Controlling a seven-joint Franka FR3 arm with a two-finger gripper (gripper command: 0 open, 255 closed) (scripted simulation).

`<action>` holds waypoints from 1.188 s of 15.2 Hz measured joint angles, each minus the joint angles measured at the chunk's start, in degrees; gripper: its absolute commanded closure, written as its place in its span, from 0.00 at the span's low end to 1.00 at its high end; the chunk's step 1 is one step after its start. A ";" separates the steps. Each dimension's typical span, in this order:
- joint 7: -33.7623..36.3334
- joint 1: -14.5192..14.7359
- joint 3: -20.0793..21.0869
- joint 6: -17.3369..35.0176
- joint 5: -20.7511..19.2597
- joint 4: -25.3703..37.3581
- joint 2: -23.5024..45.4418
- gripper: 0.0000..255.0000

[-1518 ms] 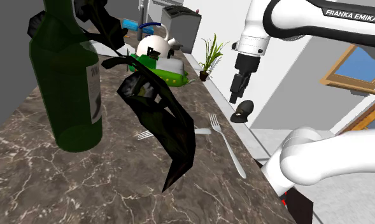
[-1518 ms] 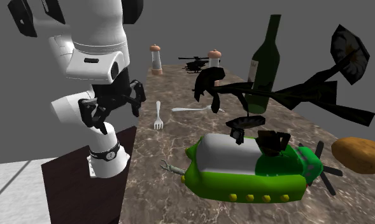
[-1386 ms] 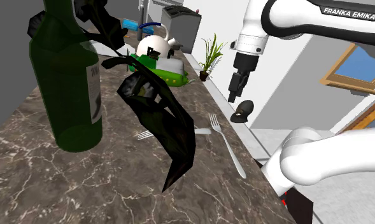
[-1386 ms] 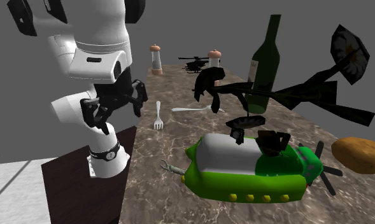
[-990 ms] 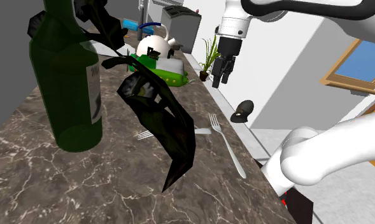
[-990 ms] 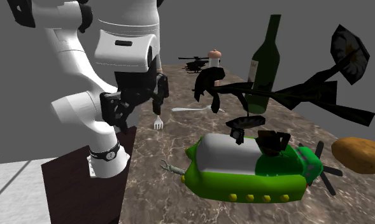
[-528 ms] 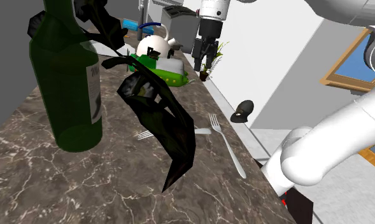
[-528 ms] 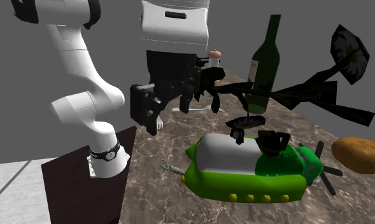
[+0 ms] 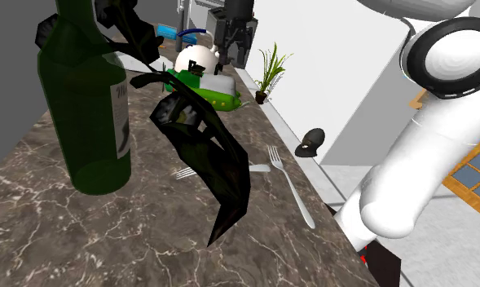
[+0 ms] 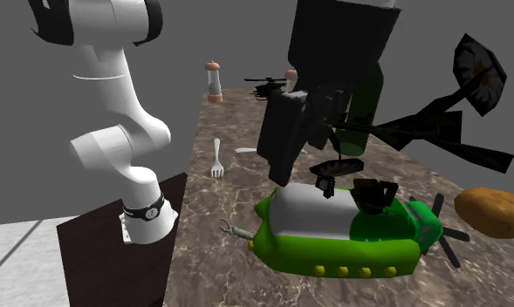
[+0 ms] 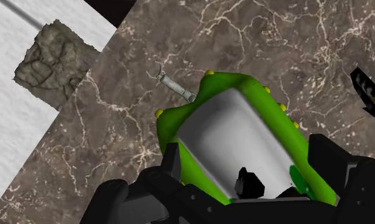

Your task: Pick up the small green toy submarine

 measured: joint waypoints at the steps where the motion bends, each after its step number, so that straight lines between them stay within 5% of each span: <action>1: 0.40 0.22 0.15 -1.73 -0.24 4.73 2.96 0.00; 4: 1.30 0.89 0.47 -5.20 -0.81 14.93 9.63 0.00; 11: 1.15 0.92 0.50 0.17 -0.74 8.12 8.19 0.00; 12: 1.14 0.93 0.50 0.61 -0.74 7.59 8.09 1.00; 18: 1.22 0.96 0.51 1.05 -0.76 7.06 7.94 1.00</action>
